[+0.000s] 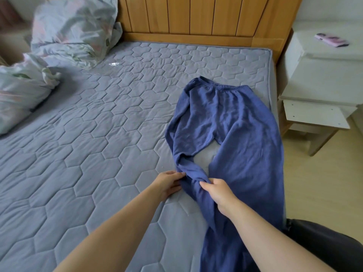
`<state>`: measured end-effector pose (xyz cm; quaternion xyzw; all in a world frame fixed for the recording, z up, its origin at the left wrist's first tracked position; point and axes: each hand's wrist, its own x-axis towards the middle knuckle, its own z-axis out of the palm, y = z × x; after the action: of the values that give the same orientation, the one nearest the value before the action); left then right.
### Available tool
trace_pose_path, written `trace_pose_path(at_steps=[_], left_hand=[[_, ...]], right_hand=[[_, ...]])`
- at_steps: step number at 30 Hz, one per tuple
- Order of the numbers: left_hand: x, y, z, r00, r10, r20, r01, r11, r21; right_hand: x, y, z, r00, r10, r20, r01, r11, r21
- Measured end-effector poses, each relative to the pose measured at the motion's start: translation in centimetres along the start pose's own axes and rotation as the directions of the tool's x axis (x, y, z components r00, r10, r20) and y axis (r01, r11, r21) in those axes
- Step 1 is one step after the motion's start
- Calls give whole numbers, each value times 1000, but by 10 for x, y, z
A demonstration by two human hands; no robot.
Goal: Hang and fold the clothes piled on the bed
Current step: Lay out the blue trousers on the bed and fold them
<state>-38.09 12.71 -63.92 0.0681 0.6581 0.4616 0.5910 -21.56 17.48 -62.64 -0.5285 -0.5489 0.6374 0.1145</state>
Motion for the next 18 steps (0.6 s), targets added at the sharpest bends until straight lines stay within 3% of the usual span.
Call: trace_pose_path(at_steps=[2, 5, 7, 10, 12, 15, 18], left_hand=[[-2, 4, 1, 1000, -5, -20, 5, 1000, -16], [-7, 19, -16, 998, 13, 68, 8, 955, -297], [-8, 27, -38, 997, -22, 79, 48, 941, -336], [-18, 24, -59, 989, -147, 12, 147, 989, -8], [-29, 20, -64, 977, -196, 79, 183, 972, 146], [-44, 12, -75, 951, -230, 209, 176, 953, 247], [-55, 6, -84, 911, -119, 395, 49, 982, 183]], right_hand=[[-2, -8, -3, 995, 70, 70, -88, 949, 303], [-7, -16, -19, 970, 206, 131, -244, 789, 563], [-10, -15, -26, 929, 251, 273, -365, 745, 559], [-16, 4, -11, 811, 434, 392, -559, 773, 302], [-19, 19, -1, 775, 497, 389, -592, 786, 175], [-29, 19, 10, 806, 416, 421, -538, 812, 227], [-44, 0, 11, 836, 270, 478, -480, 781, 399]])
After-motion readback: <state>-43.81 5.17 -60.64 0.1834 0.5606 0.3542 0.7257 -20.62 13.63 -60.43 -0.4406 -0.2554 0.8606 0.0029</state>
